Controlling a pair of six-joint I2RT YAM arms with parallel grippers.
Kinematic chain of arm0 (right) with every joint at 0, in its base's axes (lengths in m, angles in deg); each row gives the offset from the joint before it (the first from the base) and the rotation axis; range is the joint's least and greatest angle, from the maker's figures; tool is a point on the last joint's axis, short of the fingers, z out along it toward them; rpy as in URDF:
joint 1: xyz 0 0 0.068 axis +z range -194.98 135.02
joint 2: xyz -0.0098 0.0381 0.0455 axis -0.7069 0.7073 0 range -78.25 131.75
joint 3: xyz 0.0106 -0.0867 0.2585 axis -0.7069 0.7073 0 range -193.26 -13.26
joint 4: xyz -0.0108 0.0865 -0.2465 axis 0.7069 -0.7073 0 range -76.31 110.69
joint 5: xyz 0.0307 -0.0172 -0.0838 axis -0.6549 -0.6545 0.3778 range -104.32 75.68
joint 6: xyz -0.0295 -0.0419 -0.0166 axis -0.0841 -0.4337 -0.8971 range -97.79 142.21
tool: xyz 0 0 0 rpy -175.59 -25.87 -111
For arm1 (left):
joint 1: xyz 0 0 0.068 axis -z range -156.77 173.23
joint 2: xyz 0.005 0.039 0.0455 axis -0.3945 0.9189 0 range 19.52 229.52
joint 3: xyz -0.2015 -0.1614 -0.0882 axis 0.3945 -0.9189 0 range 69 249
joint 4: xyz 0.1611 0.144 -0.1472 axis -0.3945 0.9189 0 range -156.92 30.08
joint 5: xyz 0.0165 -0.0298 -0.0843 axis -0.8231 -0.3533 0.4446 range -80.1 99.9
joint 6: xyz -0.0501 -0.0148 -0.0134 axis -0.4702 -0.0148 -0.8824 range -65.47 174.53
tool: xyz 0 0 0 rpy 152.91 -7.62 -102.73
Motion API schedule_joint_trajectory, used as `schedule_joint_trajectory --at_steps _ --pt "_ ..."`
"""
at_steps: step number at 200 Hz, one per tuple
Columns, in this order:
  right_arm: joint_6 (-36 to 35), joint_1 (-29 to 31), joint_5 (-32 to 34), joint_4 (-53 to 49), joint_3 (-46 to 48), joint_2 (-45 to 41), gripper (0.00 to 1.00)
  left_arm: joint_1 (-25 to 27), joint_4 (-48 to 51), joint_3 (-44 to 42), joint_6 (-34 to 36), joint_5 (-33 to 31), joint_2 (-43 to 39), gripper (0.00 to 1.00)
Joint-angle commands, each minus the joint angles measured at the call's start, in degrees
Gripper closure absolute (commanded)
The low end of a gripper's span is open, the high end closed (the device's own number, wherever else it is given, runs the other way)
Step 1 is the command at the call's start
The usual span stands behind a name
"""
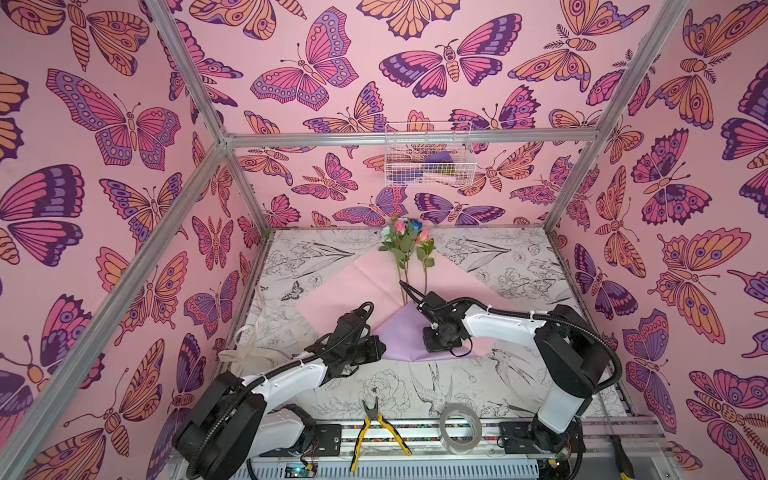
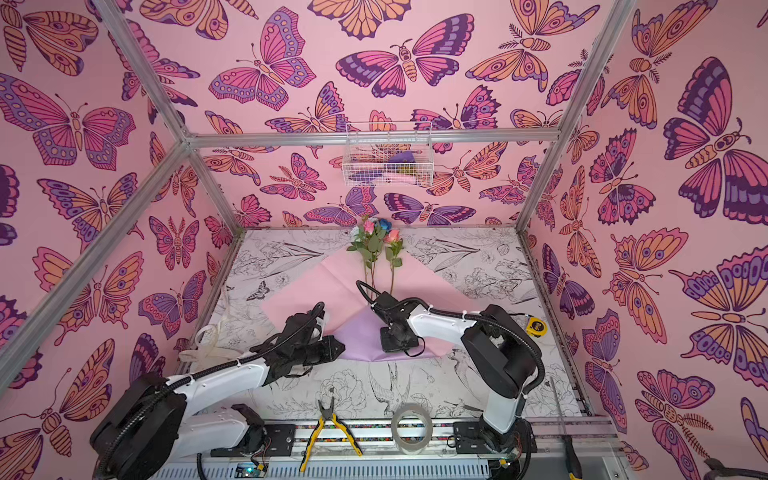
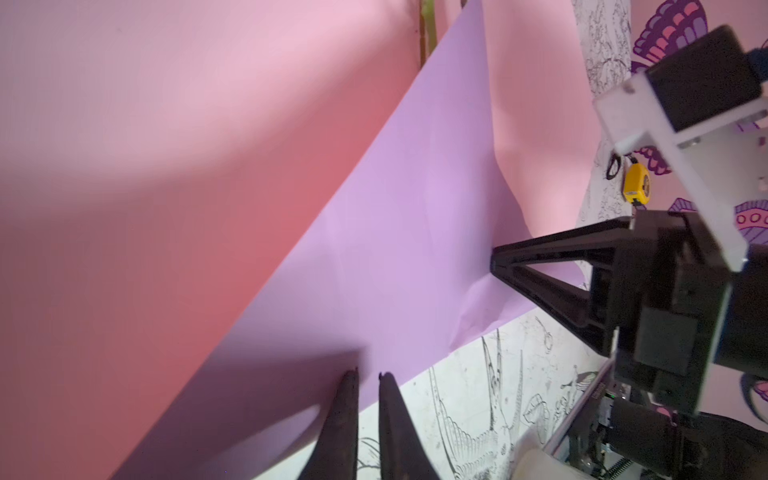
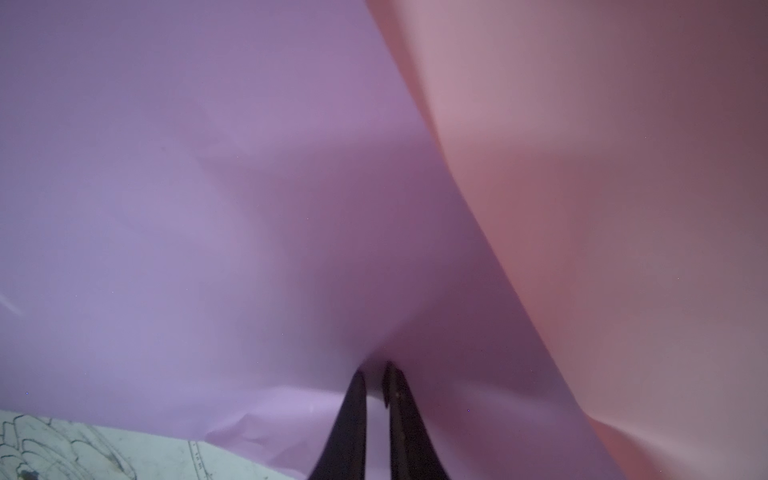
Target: Tie the bouquet of fake flowers
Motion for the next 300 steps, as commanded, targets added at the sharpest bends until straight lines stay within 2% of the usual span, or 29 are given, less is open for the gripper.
schedule_joint_trajectory --at_steps 1,41,71,126,183,215,300 --pt "0.8 -0.37 0.01 -1.32 -1.21 -0.29 0.85 0.06 -3.78 -1.85 0.27 -2.95 1.36 0.9" --pt "0.36 -0.02 -1.53 -1.04 -0.4 -5.29 0.82 -0.23 -8.25 -3.56 -0.74 -3.65 5.58 0.94" --pt "0.78 2.41 -2.58 -0.8 -0.68 -8.04 0.8 -0.26 -9.7 -3.56 -1.35 -3.38 7.37 0.98" --pt "2.03 7.42 -4.78 0.1 -1.99 -4.58 0.82 -0.4 -10.14 -5.79 -2.0 -4.08 7.17 0.99" --pt "0.8 7.46 -4.56 -1.43 -3.65 -0.03 0.83 -0.78 -10.07 -6.02 -2.7 -4.17 7.95 1.0" --pt "1.15 7.29 -1.51 -3.52 -2.89 1.04 0.83 -1.25 -10.08 -6.43 -3.42 -3.91 7.79 1.0" --pt "2.4 3.41 1.66 -4.3 4.95 -3.44 0.84 -2.75 -9.89 -6.8 -4.38 -3.04 8.01 1.0"
